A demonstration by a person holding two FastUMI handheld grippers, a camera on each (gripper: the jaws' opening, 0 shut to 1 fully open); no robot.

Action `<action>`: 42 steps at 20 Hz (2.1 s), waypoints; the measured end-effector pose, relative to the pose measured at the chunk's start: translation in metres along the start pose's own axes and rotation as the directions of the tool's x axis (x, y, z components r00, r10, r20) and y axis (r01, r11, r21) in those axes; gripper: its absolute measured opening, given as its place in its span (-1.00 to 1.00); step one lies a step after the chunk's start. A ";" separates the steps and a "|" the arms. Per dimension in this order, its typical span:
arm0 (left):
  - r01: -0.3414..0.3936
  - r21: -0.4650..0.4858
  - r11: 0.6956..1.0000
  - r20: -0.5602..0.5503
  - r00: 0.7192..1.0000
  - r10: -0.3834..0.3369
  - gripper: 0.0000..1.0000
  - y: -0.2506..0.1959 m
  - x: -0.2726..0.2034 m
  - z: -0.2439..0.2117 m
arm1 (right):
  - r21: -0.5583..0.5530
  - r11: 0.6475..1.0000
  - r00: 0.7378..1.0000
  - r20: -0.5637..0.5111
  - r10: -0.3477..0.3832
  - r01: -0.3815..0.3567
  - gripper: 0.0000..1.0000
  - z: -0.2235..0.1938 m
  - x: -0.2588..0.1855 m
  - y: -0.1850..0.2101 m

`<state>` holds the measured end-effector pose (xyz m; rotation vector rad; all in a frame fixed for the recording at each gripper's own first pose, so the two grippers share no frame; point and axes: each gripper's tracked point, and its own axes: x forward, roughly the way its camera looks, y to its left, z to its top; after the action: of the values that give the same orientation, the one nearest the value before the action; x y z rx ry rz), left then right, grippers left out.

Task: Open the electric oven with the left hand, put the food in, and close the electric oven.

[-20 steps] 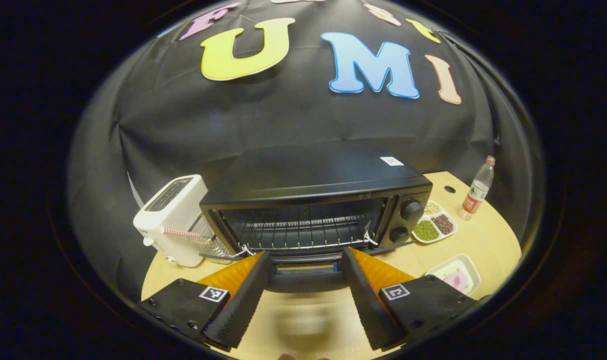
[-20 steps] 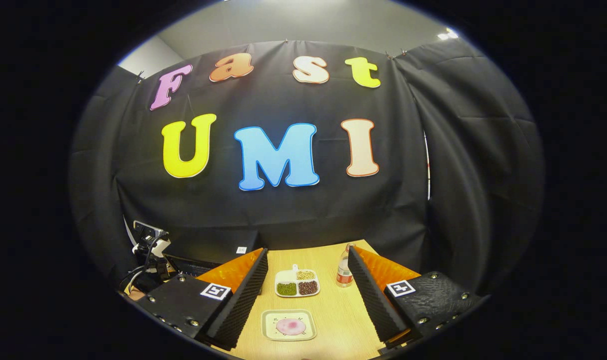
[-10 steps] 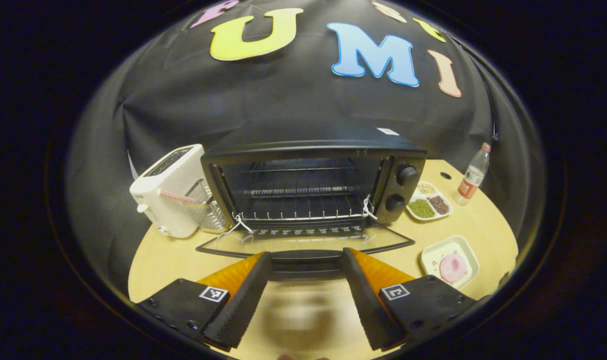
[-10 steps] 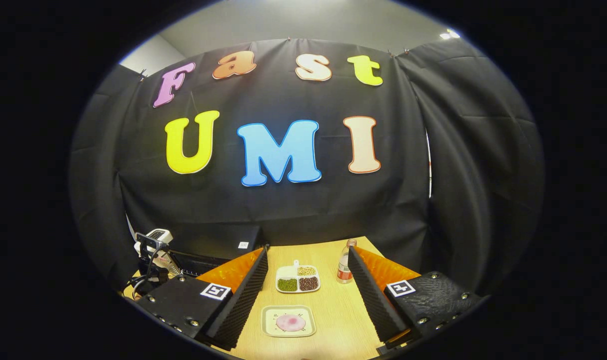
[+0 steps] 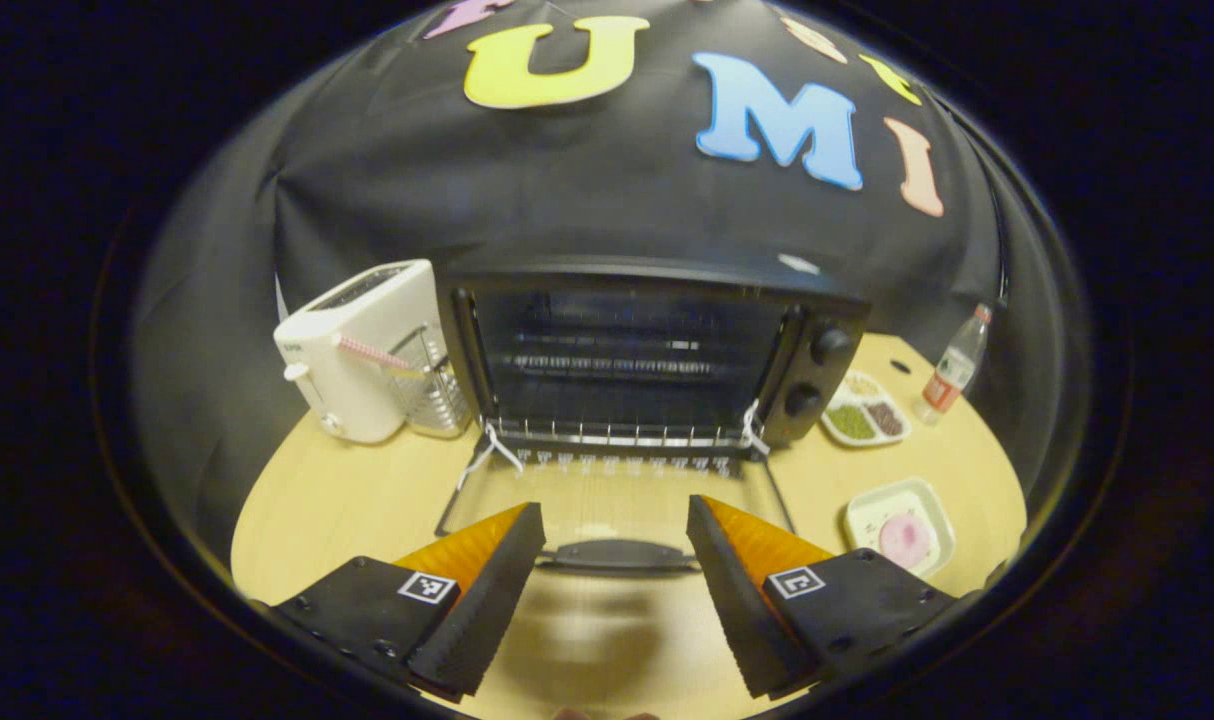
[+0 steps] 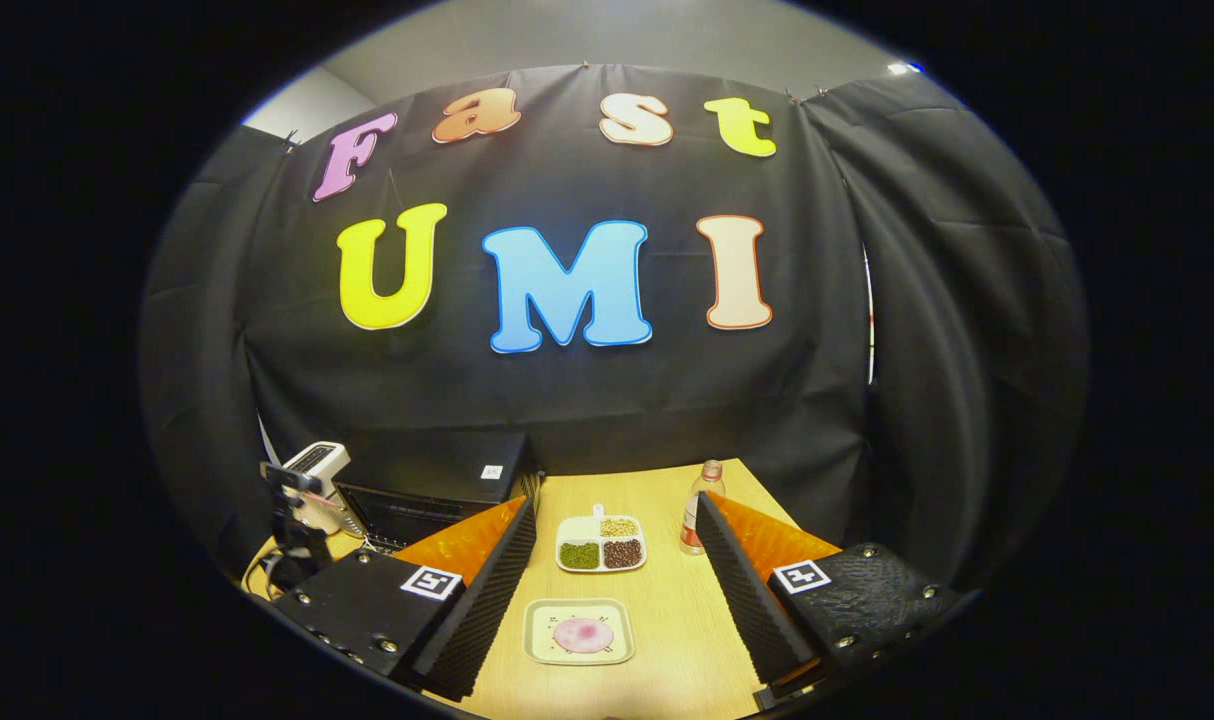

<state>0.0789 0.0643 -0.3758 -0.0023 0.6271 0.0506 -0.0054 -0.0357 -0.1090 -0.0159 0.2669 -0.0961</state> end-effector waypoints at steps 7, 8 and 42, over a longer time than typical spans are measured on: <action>0.043 0.010 0.999 0.337 0.940 -0.044 0.95 -0.022 -0.091 0.155 | 0.032 0.996 0.969 -0.232 0.086 -0.081 0.96 -0.061 0.042 -0.014; 0.056 0.009 0.998 0.380 0.923 -0.055 1.00 -0.026 -0.108 0.171 | 0.041 0.994 0.955 -0.274 0.108 -0.101 0.96 -0.072 0.049 -0.014; -0.041 -0.063 0.997 0.444 0.894 0.064 1.00 0.051 -0.224 0.164 | -0.074 0.995 0.457 -0.889 -0.038 -0.060 0.36 -0.327 0.156 -0.036</action>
<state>-0.0086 0.1079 -0.1115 -0.0236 0.1635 0.1164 0.0543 -0.0875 -0.4644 -0.0598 1.3673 -0.0699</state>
